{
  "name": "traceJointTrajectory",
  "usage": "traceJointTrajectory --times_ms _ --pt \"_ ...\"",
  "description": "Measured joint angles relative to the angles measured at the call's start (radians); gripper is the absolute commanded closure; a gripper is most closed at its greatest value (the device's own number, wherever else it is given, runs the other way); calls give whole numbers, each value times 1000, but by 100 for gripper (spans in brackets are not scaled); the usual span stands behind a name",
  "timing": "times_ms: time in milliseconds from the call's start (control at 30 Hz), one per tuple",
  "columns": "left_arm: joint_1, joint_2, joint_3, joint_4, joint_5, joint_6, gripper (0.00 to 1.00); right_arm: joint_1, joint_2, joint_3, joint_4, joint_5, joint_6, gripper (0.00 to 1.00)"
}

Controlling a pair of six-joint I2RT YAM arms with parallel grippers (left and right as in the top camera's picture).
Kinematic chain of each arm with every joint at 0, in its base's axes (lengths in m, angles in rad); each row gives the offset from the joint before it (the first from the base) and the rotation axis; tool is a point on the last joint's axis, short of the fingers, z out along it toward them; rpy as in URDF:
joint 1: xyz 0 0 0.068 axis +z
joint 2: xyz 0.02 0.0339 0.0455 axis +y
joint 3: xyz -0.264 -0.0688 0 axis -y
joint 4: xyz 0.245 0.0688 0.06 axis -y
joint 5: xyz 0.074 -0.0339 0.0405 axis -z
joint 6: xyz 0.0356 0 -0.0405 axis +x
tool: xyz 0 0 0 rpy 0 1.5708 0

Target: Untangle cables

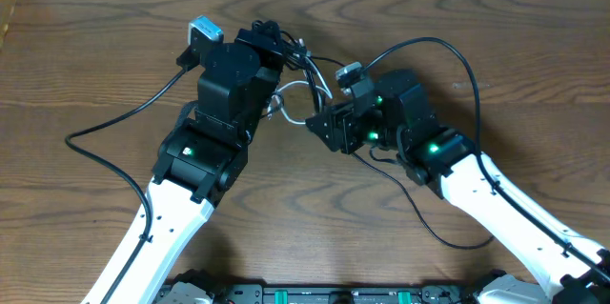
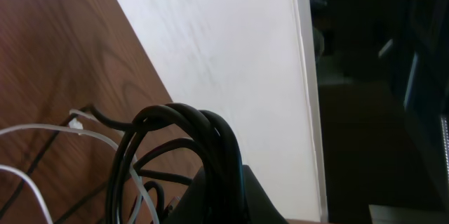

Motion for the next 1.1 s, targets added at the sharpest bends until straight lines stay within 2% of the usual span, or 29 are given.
traceJointTrajectory --times_ms 433,1100 --pt "0 0 0 0 -19 1 92 28 0 0 -2 -46 29 45" --pt "-1 0 0 -1 28 3 92 48 0 0 99 -104 28 45"
